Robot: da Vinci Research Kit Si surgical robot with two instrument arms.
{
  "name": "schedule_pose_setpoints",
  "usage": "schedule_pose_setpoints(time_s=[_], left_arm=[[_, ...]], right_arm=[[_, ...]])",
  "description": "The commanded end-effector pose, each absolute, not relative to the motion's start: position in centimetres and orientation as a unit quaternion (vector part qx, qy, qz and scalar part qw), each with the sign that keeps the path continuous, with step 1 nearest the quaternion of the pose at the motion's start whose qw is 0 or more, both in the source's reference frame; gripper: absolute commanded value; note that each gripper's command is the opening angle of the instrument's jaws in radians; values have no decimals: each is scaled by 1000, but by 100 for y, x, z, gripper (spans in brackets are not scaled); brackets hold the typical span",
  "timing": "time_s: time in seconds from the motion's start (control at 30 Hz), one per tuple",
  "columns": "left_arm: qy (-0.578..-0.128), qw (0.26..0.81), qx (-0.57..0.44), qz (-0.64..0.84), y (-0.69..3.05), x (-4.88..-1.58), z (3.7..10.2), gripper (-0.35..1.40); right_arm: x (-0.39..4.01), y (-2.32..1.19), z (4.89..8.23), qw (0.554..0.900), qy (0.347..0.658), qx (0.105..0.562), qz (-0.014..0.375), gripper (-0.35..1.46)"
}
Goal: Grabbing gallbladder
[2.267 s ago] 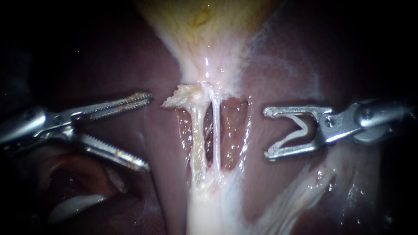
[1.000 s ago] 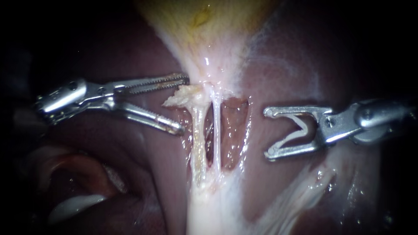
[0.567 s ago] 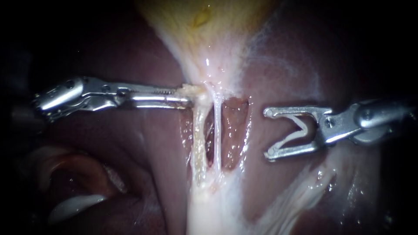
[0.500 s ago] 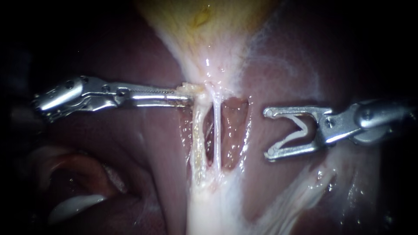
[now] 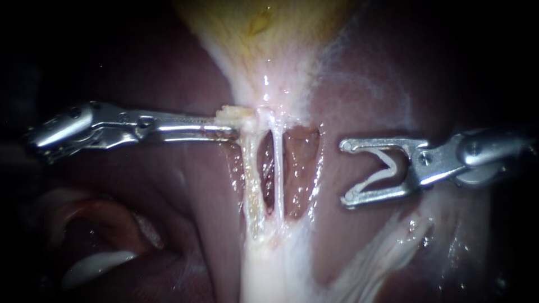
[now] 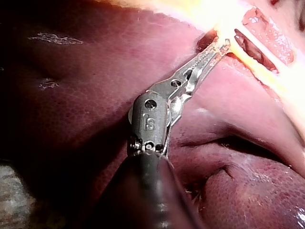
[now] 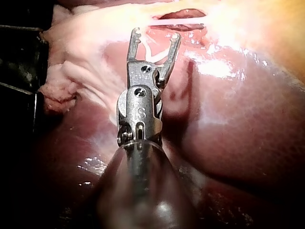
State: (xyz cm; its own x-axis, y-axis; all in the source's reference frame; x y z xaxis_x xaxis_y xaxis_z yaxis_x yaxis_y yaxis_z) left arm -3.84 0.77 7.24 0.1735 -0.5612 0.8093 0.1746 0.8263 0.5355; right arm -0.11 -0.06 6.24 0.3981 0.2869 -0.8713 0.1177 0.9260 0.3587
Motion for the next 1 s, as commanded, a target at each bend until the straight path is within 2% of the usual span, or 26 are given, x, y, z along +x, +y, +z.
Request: schedule_pose_setpoints(time_s=[0.03,0.47,1.0], left_arm=[[-595,748,165,-245,78,-382,717,-35],[-604,732,168,-266,95,-349,647,-35],[-605,731,164,-269,89,-354,643,-35]], right_arm=[[-12,-6,624,815,546,185,52,49],[-13,-6,624,815,546,185,52,49],[-14,-6,625,815,546,185,52,49]])
